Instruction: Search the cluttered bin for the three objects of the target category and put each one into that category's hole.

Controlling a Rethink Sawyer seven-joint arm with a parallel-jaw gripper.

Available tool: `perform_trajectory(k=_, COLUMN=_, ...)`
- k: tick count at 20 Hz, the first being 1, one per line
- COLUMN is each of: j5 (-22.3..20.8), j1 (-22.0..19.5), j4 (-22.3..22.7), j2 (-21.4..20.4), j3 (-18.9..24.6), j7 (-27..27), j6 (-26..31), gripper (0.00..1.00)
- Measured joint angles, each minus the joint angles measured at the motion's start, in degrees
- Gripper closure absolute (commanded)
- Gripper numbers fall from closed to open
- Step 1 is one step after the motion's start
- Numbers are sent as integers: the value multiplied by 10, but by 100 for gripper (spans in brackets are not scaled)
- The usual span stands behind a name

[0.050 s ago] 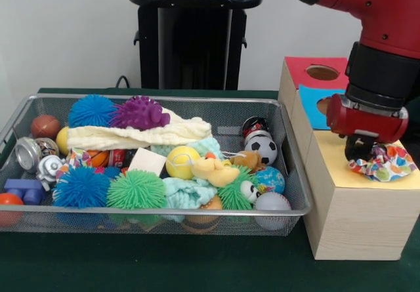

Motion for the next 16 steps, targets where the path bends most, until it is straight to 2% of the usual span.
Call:
perform_trajectory(k=7, j5=0, j1=0, j4=0, j2=11, j3=2, j7=0, j6=-38, gripper=100)
perform_trajectory(k=16, j5=0, j1=0, j4=0, j2=13, j3=2, j7=0, j6=-42, gripper=100)
